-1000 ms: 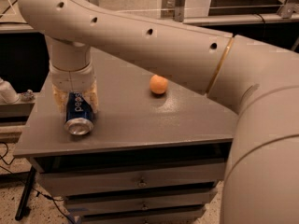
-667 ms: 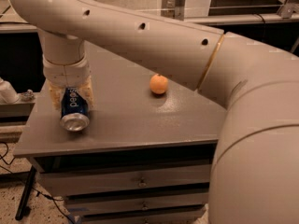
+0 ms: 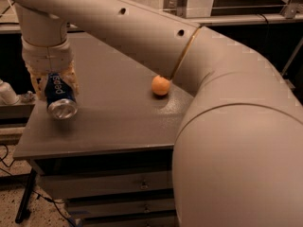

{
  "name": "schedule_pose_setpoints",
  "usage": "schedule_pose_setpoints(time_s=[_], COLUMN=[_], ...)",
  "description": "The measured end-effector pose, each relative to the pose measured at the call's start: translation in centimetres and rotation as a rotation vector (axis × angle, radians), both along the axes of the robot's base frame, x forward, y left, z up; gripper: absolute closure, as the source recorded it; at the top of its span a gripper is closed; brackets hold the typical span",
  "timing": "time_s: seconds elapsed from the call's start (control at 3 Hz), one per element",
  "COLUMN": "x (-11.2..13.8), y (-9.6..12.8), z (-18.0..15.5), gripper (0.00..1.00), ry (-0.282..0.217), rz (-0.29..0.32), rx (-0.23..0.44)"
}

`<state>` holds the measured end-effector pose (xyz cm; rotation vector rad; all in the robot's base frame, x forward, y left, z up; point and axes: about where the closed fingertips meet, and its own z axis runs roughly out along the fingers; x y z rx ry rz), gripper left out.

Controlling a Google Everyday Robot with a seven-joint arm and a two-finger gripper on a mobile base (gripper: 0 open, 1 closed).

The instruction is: Pick pepsi can

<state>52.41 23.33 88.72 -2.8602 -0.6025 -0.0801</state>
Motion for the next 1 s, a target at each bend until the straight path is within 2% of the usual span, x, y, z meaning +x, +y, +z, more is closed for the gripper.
schedule_pose_setpoints(time_s=[0.33, 0.67, 1.0], x=[0.0, 0.2, 0.4], y=[0.1, -1.1, -2.4], z=[0.0, 1.0, 4.0], gripper=[1.00, 1.00, 1.00], ry=[-0.001, -0.098, -0.235], rz=[0.000, 0.050, 0.152], rx=[0.001, 0.017, 0.060])
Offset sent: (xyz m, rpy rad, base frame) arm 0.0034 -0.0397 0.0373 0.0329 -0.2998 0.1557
